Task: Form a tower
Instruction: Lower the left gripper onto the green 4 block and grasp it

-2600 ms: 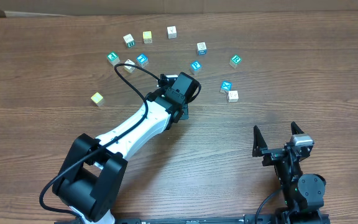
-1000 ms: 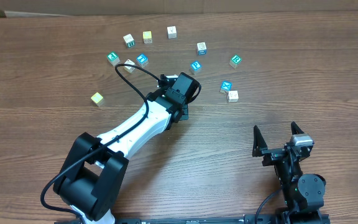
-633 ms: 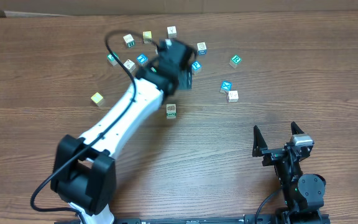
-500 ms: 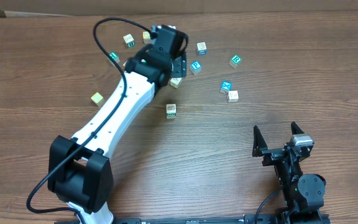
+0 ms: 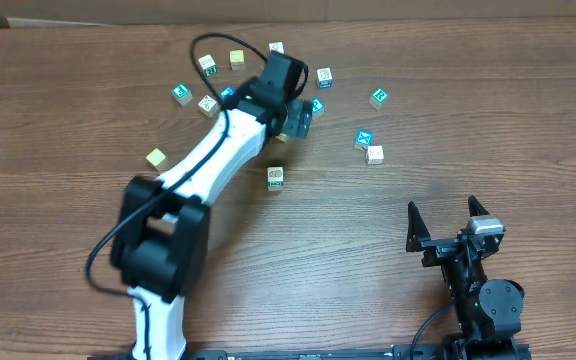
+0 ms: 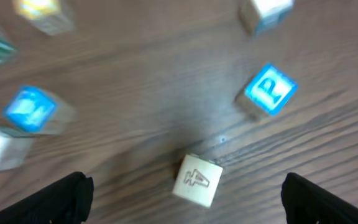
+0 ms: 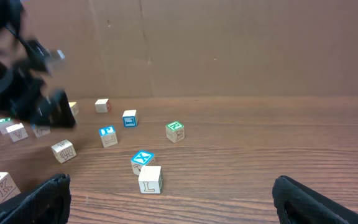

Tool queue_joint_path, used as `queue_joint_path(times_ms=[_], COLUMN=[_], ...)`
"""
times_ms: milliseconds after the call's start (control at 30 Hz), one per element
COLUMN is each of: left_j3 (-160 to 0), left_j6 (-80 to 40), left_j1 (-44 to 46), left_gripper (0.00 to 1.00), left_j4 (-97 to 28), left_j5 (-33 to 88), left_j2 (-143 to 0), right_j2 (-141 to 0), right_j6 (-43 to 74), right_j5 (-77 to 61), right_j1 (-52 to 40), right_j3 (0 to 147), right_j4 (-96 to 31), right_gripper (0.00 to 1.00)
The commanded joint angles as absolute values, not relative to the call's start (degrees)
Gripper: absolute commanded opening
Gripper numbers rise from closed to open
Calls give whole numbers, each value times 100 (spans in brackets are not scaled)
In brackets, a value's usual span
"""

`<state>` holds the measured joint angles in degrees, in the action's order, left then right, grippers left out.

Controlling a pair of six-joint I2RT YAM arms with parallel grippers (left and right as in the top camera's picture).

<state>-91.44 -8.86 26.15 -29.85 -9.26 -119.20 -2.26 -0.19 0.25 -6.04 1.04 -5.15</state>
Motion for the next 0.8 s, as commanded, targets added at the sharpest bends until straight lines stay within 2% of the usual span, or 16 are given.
queue_joint_path(times_ms=[0, 200, 333, 400, 767], left_j3=[-9155, -9155, -9157, -9157, -9159], left_j6=[-421, -311, -311, -316, -318], left_j1=[2637, 2637, 2626, 2626, 2626], left_gripper=[89, 82, 61, 55, 34], left_j4=[-2906, -2711, -2539, -2508, -2510], left_j5=[-738, -742, -742, -742, -746], left_j2=[-12405, -12687, -12687, -12687, -12687], right_j2=[-244, -244, -244, -244, -244], right_j6=[-1, -1, -1, -1, -1], right_j5=[27, 27, 27, 27, 27], right_j1=[-633, -633, -633, -633, -633], right_j3=[45, 45, 45, 45, 45], right_j4=[-484, -484, -484, -484, -484], right_gripper=[100, 100, 100, 100, 100])
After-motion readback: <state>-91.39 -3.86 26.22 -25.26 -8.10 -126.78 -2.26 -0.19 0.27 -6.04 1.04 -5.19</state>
